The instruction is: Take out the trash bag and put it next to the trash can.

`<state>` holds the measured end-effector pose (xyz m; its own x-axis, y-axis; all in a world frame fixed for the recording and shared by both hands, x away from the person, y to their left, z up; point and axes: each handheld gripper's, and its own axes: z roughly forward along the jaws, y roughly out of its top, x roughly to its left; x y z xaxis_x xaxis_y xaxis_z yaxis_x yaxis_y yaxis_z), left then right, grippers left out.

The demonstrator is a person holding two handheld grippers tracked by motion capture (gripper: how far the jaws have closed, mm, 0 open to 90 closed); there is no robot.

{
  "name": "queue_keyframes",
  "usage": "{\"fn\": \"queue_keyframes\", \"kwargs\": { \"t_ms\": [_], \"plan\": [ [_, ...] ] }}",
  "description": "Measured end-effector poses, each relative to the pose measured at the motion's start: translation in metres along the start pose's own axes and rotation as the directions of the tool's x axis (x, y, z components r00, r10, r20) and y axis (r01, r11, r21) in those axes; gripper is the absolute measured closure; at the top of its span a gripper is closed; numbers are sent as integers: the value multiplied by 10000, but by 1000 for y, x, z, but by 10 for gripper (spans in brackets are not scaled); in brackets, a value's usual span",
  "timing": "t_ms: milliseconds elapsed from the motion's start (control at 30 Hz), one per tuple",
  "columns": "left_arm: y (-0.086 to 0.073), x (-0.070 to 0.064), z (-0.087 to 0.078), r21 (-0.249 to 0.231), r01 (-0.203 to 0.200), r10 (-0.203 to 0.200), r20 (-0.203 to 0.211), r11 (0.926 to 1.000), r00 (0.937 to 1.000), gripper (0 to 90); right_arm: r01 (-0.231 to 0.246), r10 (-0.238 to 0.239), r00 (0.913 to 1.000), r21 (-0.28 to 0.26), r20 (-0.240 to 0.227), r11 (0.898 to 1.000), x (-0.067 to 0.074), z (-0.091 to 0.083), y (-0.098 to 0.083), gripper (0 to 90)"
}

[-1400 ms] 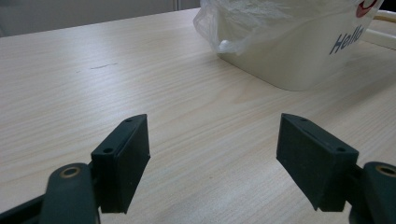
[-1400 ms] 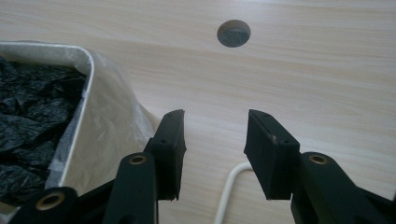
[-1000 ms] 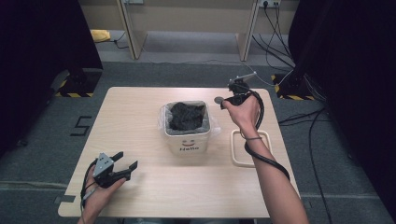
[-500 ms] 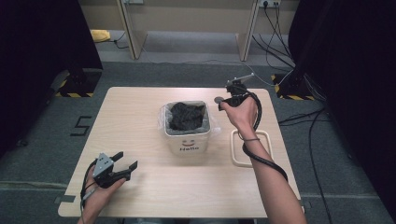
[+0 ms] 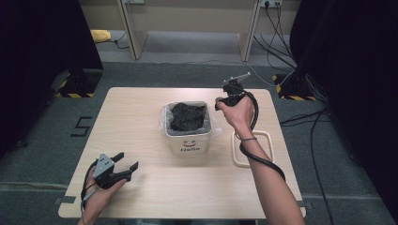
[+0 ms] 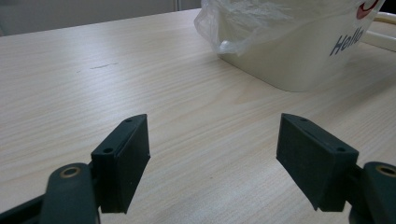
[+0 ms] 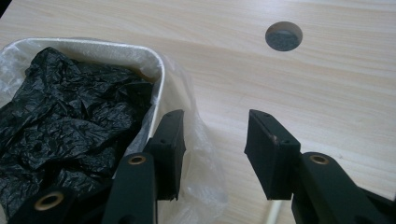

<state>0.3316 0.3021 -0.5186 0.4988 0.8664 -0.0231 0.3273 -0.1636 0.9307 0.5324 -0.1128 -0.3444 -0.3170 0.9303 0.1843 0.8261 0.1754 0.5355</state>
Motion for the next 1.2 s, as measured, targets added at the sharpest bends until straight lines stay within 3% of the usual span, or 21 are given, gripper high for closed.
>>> {"fn": "queue_keyframes", "kwargs": {
  "t_ms": [900, 1200],
  "plan": [
    [0, 0, 0, 50, -75, 75, 18, 10000, 10000, 253, 318, -309, 9988, 236, -377, 9992, 28, 16, 7, 598],
    [0, -1, 0, 58, -115, 114, 27, 9999, 9999, 253, 411, -399, 9990, 557, -224, 9976, 33, 28, 4, 689]
  ]
}}
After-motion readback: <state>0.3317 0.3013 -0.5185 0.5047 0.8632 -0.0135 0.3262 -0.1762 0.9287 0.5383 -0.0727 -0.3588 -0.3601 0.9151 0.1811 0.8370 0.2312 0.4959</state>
